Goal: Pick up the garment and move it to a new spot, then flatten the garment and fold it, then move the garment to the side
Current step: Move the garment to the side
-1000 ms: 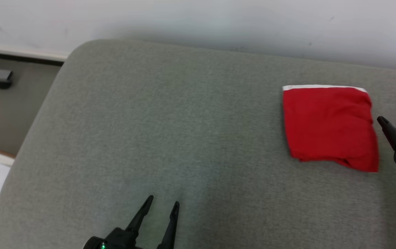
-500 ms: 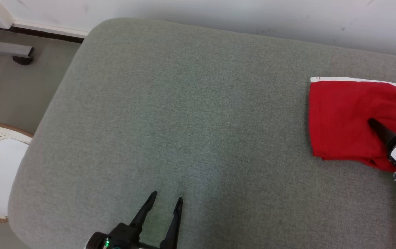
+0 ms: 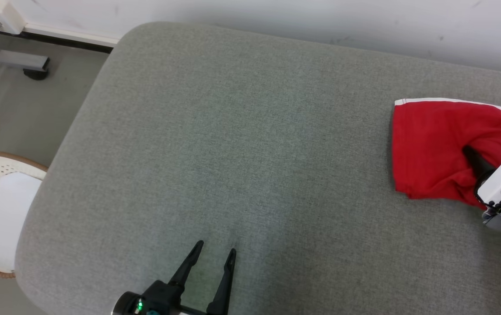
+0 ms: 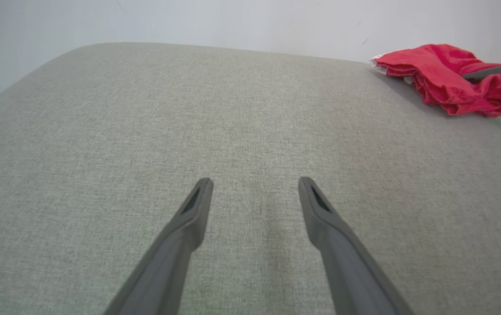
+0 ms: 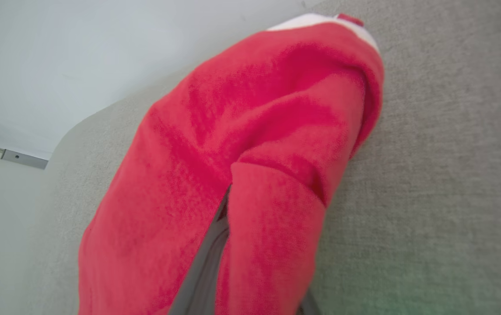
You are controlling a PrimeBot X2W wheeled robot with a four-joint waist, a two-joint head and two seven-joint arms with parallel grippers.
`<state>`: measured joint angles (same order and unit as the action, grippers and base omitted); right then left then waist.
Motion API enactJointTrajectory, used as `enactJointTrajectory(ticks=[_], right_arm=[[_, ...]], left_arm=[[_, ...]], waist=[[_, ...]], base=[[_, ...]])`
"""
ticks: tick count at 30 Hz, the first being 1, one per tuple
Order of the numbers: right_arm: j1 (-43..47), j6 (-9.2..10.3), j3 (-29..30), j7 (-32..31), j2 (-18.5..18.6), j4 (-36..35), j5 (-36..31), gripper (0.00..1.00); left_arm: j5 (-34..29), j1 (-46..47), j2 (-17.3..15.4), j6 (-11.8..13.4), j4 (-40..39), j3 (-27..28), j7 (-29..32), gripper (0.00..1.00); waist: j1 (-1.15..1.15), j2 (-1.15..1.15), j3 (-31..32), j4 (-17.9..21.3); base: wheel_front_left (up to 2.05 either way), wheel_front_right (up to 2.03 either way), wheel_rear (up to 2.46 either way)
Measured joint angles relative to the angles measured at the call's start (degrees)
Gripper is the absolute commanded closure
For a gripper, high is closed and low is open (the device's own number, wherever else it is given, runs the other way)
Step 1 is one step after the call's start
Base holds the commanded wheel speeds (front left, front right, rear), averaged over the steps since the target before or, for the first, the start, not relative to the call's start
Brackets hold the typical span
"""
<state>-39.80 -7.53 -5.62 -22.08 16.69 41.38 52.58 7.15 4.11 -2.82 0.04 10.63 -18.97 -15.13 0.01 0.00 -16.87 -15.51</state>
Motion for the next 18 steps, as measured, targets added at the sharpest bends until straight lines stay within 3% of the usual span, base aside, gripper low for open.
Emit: enactJointTrajectory(ticks=[9, 18], right_arm=[[-0.2, 0.00, -5.1, 2.5, 3.9, -2.6, 0.0, 1.00], [0.9, 0.00, -12.1, -0.3, 8.1, -9.1, 0.6, 1.00]], left_arm=[[0.5, -0.7, 0.0, 0.6, -0.1, 1.0, 0.0, 0.00], [0.1, -1.7, 0.0, 0.1, -0.6, 3.2, 0.0, 0.00]], waist=[[-0.01, 0.00, 1.5, 3.0], [-0.01, 0.00, 3.1, 11.0]], base=[[0.00, 0.00, 0.00], [0.00, 0.00, 0.00]])
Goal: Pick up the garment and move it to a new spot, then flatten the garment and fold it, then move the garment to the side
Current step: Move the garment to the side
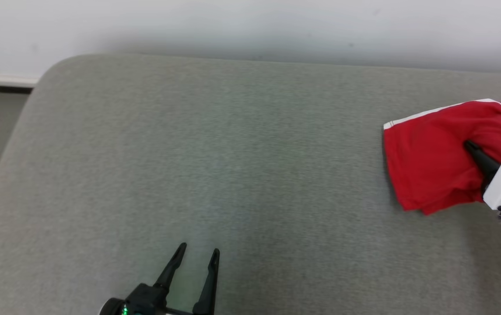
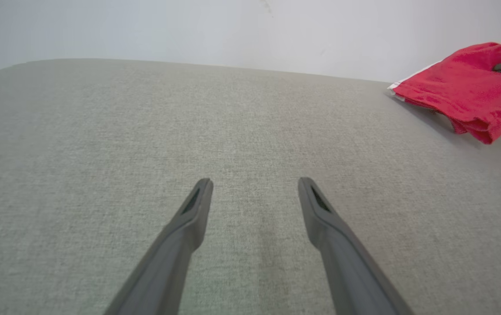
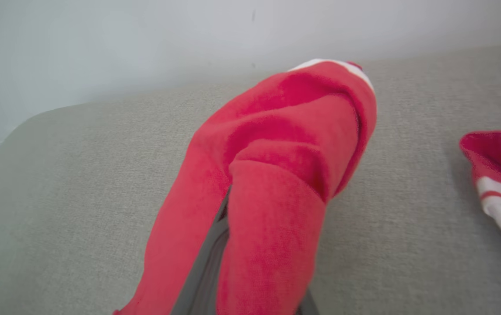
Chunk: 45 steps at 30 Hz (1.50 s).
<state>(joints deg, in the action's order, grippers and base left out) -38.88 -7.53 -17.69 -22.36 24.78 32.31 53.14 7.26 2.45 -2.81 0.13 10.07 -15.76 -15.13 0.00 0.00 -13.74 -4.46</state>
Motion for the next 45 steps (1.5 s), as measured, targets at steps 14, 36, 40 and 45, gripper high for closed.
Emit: enactJointTrajectory(ticks=[14, 36, 40, 45], right_arm=[[0.1, 0.00, 3.4, -5.4, 12.0, -2.7, -0.1, 1.00], [0.3, -0.01, 16.6, -2.2, 15.7, 12.3, -26.8, 0.00], [1.5, -0.01, 17.9, -0.6, 13.5, 12.4, -29.7, 0.00], [4.0, -0.01, 18.4, 3.2, 11.3, 10.0, -31.8, 0.00]], left_arm=[[-2.5, 2.5, -0.1, -1.9, 0.5, 1.4, 0.0, 0.00], [-3.7, 3.4, -0.3, -2.5, 0.0, 3.7, 0.0, 0.00], [-3.7, 3.4, -0.3, -2.5, 0.1, 3.8, 0.0, 0.00], [-3.7, 3.2, -0.3, -2.4, 0.2, 3.8, 0.0, 0.00]], waist=[[0.00, 0.00, -3.5, 7.5], [0.00, 0.00, -6.3, 5.9], [0.00, 0.00, -5.8, 6.2], [0.00, 0.00, -4.3, 6.3]], base=[[0.00, 0.00, 0.00], [0.00, 0.00, 0.00], [0.00, 0.00, 0.00], [0.00, 0.00, 0.00]])
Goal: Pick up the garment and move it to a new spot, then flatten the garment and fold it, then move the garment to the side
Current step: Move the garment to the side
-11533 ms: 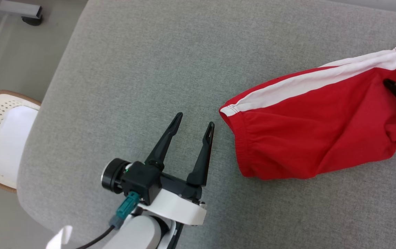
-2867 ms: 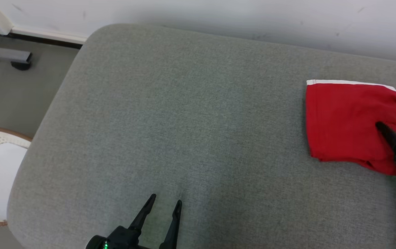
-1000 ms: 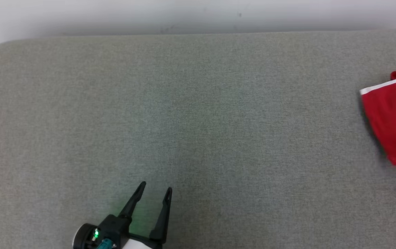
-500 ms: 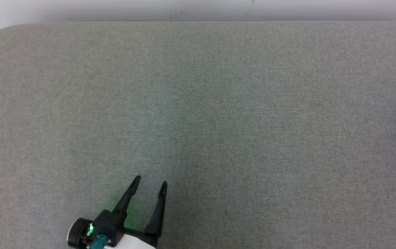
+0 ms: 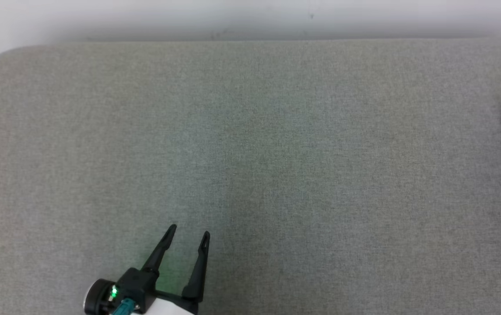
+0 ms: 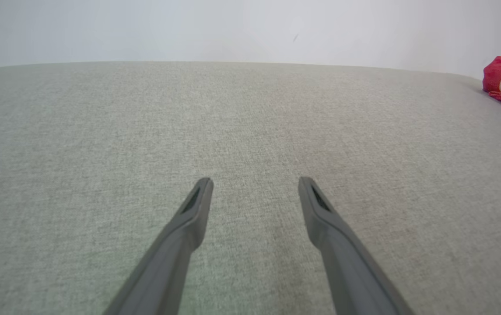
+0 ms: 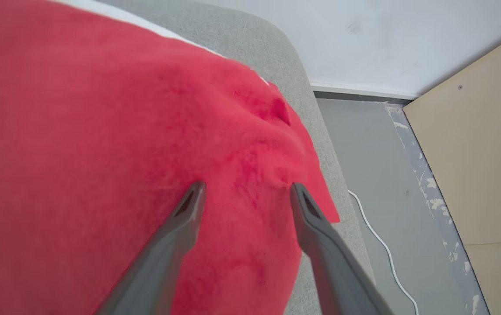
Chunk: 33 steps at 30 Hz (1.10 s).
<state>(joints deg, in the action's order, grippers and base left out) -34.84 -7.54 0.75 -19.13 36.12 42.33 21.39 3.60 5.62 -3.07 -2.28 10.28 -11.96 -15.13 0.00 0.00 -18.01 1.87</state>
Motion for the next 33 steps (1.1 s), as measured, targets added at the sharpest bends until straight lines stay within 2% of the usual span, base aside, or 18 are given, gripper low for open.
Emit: enactJointTrajectory(ticks=[7, 14, 23, 27, 33], right_arm=[[5.4, 0.00, 2.6, 8.2, -1.7, -7.9, -1.1, 0.00], [15.0, 0.00, 5.5, 14.7, -4.5, -19.7, -2.8, 0.00], [29.6, 0.00, 9.4, 23.3, -12.1, -32.6, -10.0, 0.00], [34.7, 0.00, 10.1, 28.0, -16.7, -34.5, -13.3, 0.00], [39.2, 0.00, 8.8, 32.7, -21.8, -32.9, -16.4, 0.00]], left_arm=[[1.1, -2.1, 0.1, 0.9, 0.1, 0.2, 0.0, 0.00], [1.7, -5.1, 0.2, 1.5, 0.3, 1.4, 0.0, 0.00], [0.8, -9.1, -0.7, 3.9, 1.4, 4.4, 0.0, 0.00], [-0.2, -10.3, -1.0, 4.8, 1.4, 4.8, 0.0, 0.00], [-0.5, -12.0, -1.0, 4.3, 1.1, 4.8, 0.0, 0.00]], waist=[[0.00, 0.00, 4.4, -0.4], [-0.01, 0.00, 10.3, -1.0], [-0.01, 0.00, 17.6, -1.6], [-0.01, 0.00, 19.3, -1.5], [-0.01, 0.00, 20.4, -1.3]], base=[[0.00, 0.00, 0.00], [0.00, 0.00, 0.00], [0.00, 0.00, 0.00], [0.00, 0.00, 0.00], [0.00, 0.00, 0.00]])
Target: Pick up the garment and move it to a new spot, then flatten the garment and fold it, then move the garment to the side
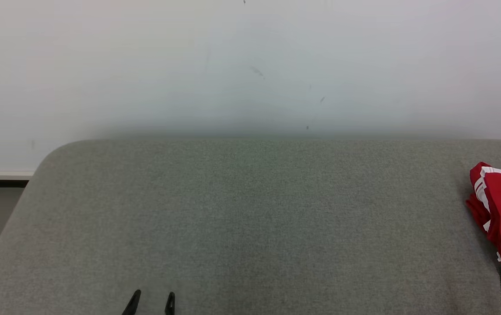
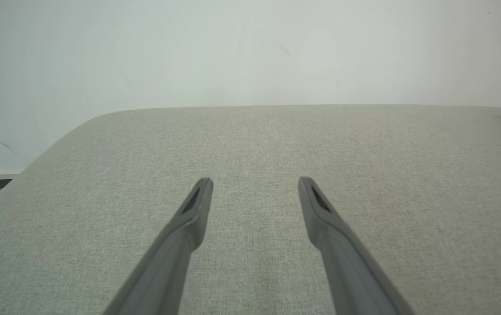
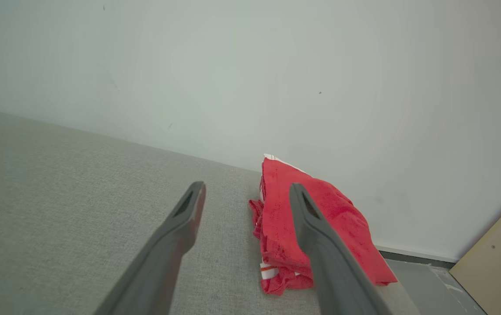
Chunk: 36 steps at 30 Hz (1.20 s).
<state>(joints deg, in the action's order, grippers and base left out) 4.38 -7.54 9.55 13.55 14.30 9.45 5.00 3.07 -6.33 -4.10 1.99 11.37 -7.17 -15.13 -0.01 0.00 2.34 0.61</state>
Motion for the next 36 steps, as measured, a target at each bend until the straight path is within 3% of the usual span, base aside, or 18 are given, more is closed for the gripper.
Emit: enactJointTrajectory(ticks=[8, 16, 36], right_arm=[[2.8, 0.00, -0.4, 1.3, -5.6, 3.2, -2.1, 0.00], [3.7, 0.00, 0.4, 1.4, -8.6, 2.5, -3.2, 0.00], [3.9, 0.00, 0.5, 1.4, -9.9, 2.4, -3.7, 0.00]], left_arm=[[0.0, -1.7, 0.2, -0.8, -1.0, 0.1, 0.0, 0.00], [-0.1, -2.2, 0.3, -1.3, -2.0, 0.5, 0.0, 0.00], [-0.6, -2.1, 0.7, -1.5, -2.0, 0.6, 0.0, 0.00]], waist=[[0.00, 0.00, 1.2, 1.1], [0.00, 0.00, 1.9, 1.5], [0.01, 0.00, 1.8, 0.4]], base=[[0.00, 0.00, 0.00], [0.00, 0.00, 0.00], [0.00, 0.00, 0.00]])
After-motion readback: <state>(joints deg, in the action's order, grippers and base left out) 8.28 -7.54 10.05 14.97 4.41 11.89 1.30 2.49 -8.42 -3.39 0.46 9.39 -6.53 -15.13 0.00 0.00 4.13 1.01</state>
